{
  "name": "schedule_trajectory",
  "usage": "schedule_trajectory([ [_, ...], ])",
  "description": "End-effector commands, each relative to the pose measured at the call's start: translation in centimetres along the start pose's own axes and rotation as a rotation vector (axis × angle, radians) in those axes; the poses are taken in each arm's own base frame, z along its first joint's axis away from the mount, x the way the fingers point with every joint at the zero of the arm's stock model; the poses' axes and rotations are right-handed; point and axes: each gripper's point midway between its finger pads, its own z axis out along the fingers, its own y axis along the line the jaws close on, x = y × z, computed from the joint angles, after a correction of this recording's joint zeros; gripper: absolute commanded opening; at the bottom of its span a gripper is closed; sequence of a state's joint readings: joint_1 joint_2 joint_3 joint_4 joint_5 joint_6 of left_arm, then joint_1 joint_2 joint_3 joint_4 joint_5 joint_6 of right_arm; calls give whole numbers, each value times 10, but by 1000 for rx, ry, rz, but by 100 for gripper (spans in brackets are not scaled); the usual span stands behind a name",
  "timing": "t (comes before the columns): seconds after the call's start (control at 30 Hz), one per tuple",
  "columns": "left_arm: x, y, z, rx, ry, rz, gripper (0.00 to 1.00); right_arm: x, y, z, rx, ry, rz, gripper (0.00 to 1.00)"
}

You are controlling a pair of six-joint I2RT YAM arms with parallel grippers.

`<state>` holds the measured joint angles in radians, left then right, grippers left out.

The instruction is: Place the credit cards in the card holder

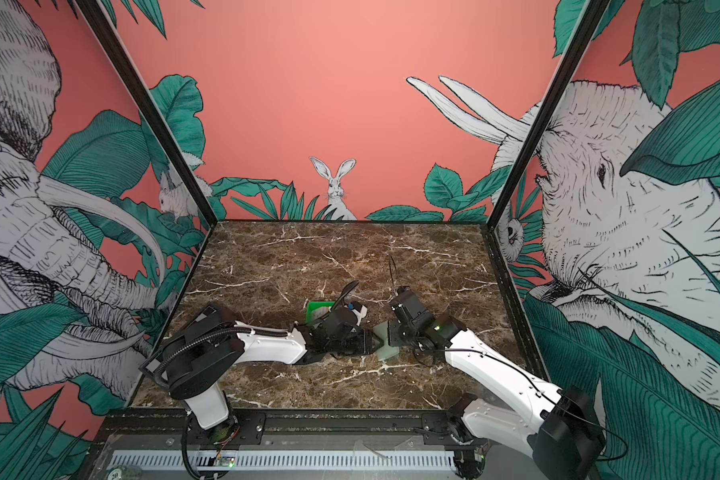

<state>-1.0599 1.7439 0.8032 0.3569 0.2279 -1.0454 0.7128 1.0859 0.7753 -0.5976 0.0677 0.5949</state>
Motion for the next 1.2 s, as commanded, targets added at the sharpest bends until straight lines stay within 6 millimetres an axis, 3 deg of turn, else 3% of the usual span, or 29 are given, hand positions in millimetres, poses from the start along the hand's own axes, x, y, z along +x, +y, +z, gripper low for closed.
schedule_trajectory([
  [0.0,-8,-24,-13,58,-28,25,53,-7,4,-10,0,-21,-9,0],
  [0.57,-9,-22,-18,40,-34,37,68,-13,21,-23,-36,-44,-45,0],
  [1.17,-9,-14,-19,22,-35,25,67,-17,27,-28,-41,-54,-66,0],
])
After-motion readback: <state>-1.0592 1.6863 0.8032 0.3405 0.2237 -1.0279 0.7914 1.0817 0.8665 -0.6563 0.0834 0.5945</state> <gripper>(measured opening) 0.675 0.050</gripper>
